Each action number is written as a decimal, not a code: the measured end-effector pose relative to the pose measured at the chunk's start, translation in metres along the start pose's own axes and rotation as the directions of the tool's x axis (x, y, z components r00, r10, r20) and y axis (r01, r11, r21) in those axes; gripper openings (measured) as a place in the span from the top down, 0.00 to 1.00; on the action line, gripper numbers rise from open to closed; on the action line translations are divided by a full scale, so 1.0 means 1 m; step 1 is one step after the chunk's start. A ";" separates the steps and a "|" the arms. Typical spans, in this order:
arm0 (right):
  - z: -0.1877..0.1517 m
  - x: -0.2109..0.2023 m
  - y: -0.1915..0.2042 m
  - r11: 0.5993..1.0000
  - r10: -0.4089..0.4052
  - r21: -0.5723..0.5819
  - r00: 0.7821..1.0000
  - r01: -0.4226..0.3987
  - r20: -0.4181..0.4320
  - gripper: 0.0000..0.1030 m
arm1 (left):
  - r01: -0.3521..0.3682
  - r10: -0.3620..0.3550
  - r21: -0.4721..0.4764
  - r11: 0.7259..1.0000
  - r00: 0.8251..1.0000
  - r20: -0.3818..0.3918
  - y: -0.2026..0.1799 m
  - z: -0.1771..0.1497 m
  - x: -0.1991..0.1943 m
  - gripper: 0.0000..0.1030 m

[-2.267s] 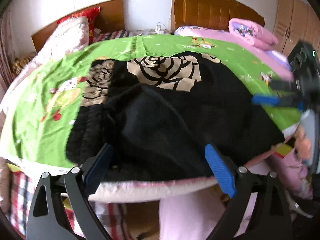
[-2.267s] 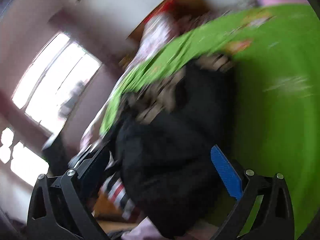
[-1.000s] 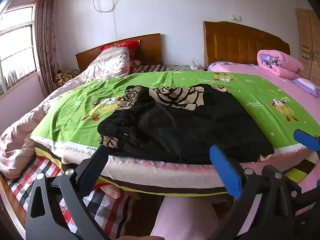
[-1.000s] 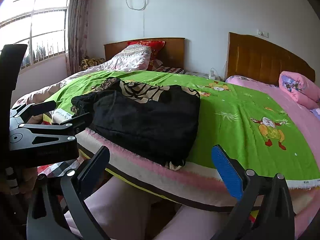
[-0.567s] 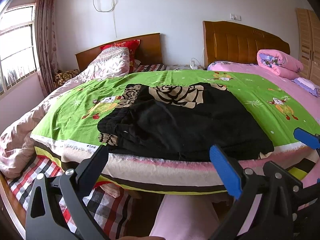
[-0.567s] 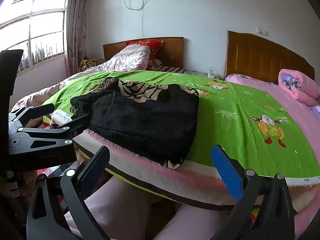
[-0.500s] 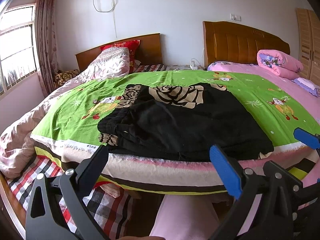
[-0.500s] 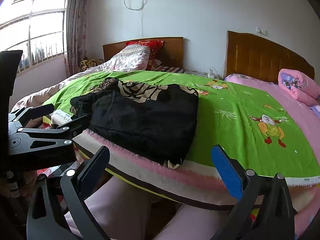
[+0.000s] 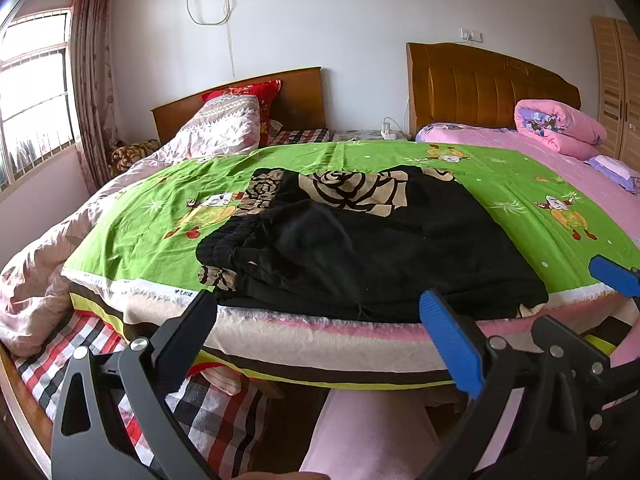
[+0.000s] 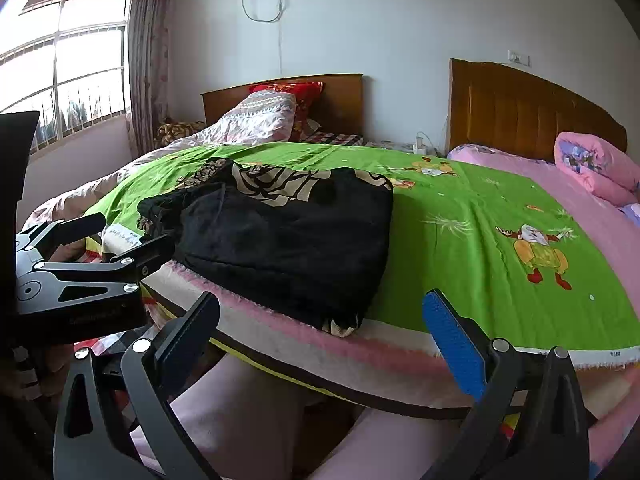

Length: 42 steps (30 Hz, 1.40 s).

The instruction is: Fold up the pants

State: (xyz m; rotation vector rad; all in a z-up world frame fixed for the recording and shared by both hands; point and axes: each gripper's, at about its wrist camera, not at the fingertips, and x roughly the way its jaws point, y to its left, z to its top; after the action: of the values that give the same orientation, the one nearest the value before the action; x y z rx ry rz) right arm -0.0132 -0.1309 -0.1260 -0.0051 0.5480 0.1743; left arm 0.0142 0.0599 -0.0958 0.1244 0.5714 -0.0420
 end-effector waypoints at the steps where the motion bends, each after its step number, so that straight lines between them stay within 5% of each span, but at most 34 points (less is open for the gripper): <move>1: 0.000 0.000 0.000 1.000 0.000 -0.001 1.000 0.000 0.000 0.04 | 0.001 -0.001 -0.001 1.000 1.000 0.000 0.000 0.000 0.000 0.01; 42: -0.001 -0.001 0.002 1.000 0.003 0.006 1.000 -0.003 -0.002 0.04 | -0.004 0.004 0.005 1.000 1.000 0.004 -0.002 -0.002 -0.001 0.01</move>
State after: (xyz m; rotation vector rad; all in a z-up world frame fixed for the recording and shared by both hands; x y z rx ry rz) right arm -0.0145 -0.1294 -0.1262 0.0018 0.5509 0.1753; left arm 0.0122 0.0582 -0.0974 0.1305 0.5672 -0.0401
